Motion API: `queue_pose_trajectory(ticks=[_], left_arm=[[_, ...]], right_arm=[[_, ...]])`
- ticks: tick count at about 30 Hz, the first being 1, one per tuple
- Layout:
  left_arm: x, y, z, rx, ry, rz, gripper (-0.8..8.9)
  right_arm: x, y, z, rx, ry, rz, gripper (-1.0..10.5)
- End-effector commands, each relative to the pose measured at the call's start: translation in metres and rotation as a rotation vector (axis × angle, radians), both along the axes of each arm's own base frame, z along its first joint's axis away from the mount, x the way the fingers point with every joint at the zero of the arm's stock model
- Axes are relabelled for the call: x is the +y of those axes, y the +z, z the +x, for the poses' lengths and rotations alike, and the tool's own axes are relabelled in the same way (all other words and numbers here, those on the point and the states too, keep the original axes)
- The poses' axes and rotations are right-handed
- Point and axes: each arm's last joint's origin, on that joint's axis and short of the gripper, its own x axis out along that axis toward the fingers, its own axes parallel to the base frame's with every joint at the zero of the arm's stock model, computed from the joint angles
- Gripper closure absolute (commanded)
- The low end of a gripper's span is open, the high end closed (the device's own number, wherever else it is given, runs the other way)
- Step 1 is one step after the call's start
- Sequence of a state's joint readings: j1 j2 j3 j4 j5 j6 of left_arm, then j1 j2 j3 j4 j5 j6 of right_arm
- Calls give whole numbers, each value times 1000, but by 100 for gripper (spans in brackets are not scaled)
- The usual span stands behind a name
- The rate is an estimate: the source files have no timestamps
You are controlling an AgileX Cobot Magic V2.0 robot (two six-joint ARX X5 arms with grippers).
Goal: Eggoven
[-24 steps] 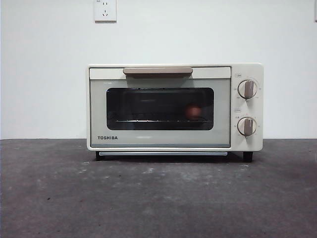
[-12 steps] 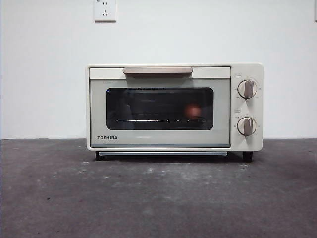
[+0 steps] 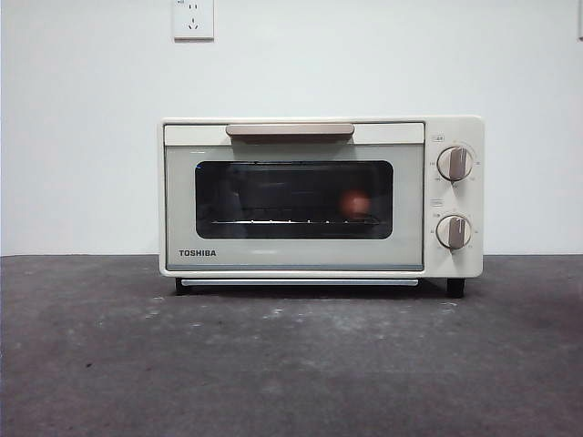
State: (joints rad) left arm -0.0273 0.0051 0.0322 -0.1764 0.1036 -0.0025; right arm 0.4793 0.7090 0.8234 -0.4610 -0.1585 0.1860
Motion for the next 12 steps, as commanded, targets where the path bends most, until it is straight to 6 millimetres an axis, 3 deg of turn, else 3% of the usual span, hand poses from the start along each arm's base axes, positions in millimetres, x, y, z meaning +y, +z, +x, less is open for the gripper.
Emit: queue_pose_trajectory(ticks=[1,5,12], left_arm=[[0,-7,1,28,1,-6,806],[0,-7,1,27,1,-7,806],[0,-7,1,28,1,-6,806]], right_arm=[[-11,10,-9,-97,-67,-15,941],[-31,9,-18,-180,-183,-21,941],[-58,-39,-30,-316,-411,-4,941]])
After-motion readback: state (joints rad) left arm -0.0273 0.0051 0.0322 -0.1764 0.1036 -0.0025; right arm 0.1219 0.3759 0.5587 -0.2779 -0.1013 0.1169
